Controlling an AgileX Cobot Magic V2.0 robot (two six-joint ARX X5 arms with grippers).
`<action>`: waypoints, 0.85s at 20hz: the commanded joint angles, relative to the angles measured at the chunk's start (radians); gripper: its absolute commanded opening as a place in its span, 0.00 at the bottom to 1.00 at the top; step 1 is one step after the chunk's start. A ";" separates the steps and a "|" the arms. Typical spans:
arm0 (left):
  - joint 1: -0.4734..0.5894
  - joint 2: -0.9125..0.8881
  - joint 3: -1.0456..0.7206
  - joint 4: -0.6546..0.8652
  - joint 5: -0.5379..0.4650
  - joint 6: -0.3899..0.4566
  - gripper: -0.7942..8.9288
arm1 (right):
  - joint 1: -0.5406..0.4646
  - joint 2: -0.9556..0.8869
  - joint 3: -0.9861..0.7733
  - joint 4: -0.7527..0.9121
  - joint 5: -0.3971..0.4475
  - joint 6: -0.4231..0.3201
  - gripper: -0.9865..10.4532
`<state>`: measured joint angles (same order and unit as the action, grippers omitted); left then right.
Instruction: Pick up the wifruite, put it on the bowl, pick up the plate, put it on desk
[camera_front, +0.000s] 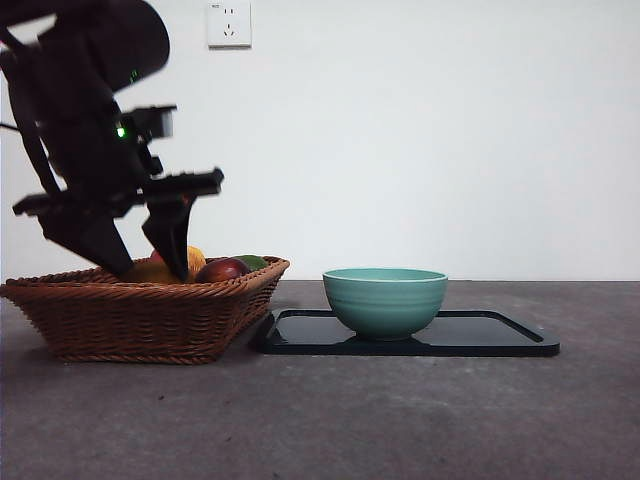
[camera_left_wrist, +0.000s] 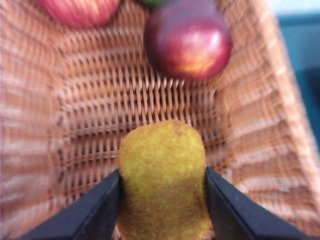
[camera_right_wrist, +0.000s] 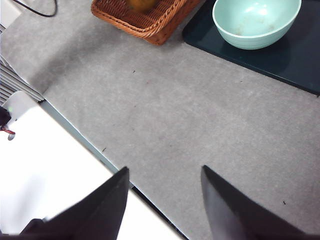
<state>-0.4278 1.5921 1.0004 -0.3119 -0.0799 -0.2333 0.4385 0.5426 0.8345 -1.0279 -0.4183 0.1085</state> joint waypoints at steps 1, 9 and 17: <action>-0.004 0.053 0.007 0.021 -0.004 0.016 0.29 | 0.006 0.002 0.009 0.010 0.000 -0.004 0.29; -0.006 0.085 0.009 0.018 -0.003 0.012 0.50 | 0.006 0.002 0.009 0.010 0.000 -0.004 0.29; -0.006 -0.211 0.017 -0.092 0.045 0.036 0.50 | 0.006 0.002 0.009 0.010 0.000 -0.004 0.29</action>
<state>-0.4297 1.3666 1.0008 -0.4183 -0.0292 -0.2172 0.4385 0.5426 0.8345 -1.0279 -0.4183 0.1085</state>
